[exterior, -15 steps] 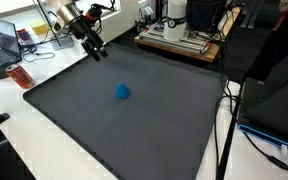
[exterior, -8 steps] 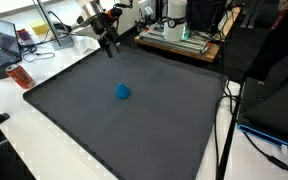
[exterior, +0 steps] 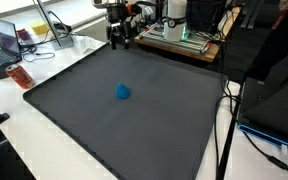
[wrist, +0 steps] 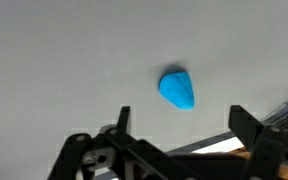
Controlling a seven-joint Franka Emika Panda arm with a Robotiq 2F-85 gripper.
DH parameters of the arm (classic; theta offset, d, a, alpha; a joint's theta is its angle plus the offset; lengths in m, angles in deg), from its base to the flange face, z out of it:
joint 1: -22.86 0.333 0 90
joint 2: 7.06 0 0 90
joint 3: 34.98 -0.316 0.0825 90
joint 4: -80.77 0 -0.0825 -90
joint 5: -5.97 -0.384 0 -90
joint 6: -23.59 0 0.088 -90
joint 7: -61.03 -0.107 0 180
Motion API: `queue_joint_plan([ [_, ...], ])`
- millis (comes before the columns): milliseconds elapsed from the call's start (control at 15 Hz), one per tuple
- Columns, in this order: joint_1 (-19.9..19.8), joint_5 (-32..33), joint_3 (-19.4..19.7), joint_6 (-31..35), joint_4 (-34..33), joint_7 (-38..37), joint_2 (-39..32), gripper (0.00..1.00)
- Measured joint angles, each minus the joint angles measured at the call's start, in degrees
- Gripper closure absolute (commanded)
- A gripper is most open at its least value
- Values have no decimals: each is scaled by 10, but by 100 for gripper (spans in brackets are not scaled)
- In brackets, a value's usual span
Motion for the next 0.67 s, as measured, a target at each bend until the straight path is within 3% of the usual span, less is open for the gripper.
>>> queue_joint_plan([
  [333, 36, -3, -53, 160, 43, -66, 18, 0],
  [667, 45, 29, -110, 272, 81, -162, -2, 0],
])
